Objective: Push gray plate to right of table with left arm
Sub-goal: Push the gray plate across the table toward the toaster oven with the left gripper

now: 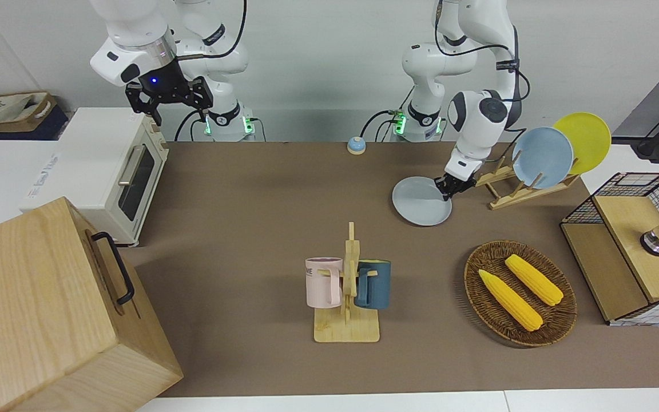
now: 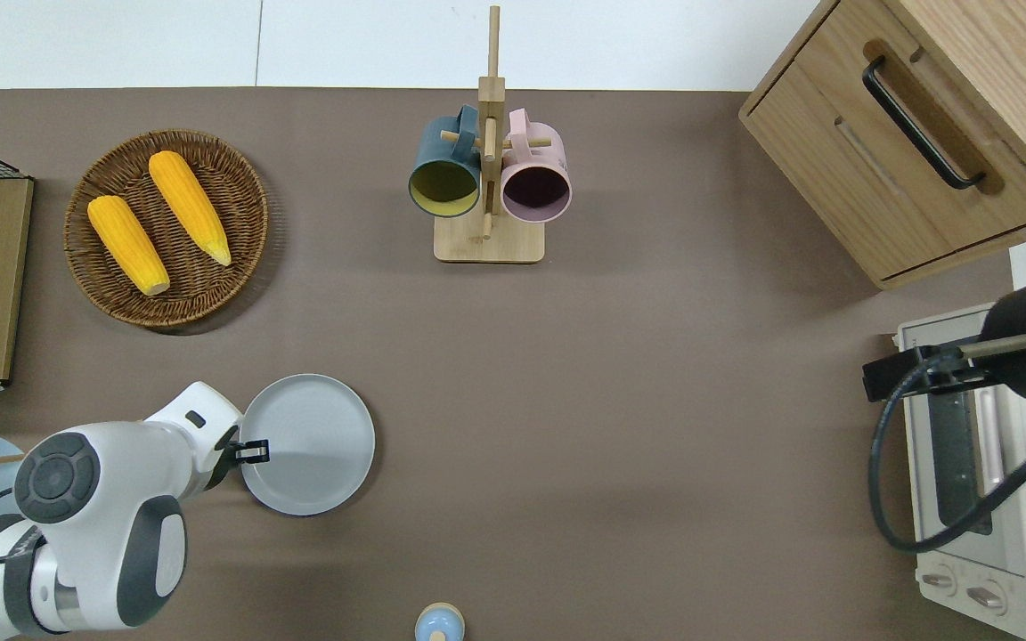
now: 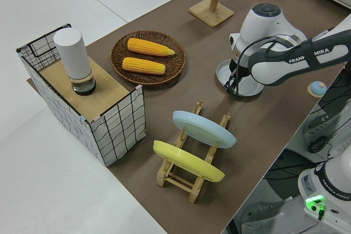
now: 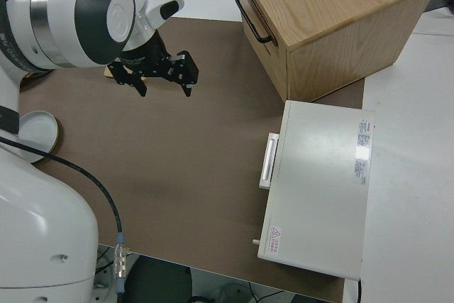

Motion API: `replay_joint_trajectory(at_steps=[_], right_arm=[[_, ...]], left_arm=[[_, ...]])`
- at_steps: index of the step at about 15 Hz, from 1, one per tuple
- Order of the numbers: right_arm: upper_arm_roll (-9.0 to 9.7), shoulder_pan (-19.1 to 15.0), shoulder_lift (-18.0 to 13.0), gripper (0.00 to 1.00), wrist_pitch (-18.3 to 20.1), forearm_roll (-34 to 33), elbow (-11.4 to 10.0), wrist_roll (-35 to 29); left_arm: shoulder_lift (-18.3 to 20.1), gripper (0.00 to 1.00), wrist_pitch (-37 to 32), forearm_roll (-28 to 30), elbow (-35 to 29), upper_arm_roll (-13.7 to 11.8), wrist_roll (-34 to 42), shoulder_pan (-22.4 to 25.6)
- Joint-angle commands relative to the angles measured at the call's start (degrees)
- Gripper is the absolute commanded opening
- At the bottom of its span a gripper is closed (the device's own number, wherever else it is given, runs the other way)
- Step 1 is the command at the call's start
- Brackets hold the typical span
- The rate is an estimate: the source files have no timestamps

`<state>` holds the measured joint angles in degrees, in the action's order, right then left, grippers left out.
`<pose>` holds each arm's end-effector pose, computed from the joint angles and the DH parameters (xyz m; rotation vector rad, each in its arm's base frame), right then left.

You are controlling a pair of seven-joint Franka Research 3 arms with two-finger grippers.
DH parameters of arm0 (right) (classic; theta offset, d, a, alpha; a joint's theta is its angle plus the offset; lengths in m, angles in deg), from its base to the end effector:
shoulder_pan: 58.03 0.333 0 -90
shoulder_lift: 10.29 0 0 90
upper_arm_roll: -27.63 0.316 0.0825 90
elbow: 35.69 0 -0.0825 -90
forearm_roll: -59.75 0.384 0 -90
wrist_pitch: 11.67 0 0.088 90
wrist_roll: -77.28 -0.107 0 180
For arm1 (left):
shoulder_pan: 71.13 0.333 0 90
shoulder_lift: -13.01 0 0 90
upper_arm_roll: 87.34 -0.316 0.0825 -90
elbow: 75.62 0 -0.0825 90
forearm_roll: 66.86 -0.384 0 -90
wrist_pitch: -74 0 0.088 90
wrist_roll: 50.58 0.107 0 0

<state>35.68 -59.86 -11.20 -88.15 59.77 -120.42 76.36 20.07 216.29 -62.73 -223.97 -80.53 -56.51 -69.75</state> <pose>0.5209 0.0575 0.6562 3.1220 0.1443 -0.2001 0.4355 -0.0403 0.3029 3.1083 0.1029 0.0217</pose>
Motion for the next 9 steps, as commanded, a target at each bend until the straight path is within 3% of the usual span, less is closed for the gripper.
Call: replay_joint_trajectory(at_steps=[1,9], right_arm=[[0.92,-1.15,-0.14,0.983,0.89,0.25,0.53,-0.75],[0.92,-1.07,-0.14,0.983,0.89,0.25,0.53,-0.66]], left_arm=[[-1.97,0.0,1.59,0.0,-0.18,0.22,-5.41,-4.45],[-3.28,0.0,1.68,0.0,1.49,0.22,-12.44,-11.13]])
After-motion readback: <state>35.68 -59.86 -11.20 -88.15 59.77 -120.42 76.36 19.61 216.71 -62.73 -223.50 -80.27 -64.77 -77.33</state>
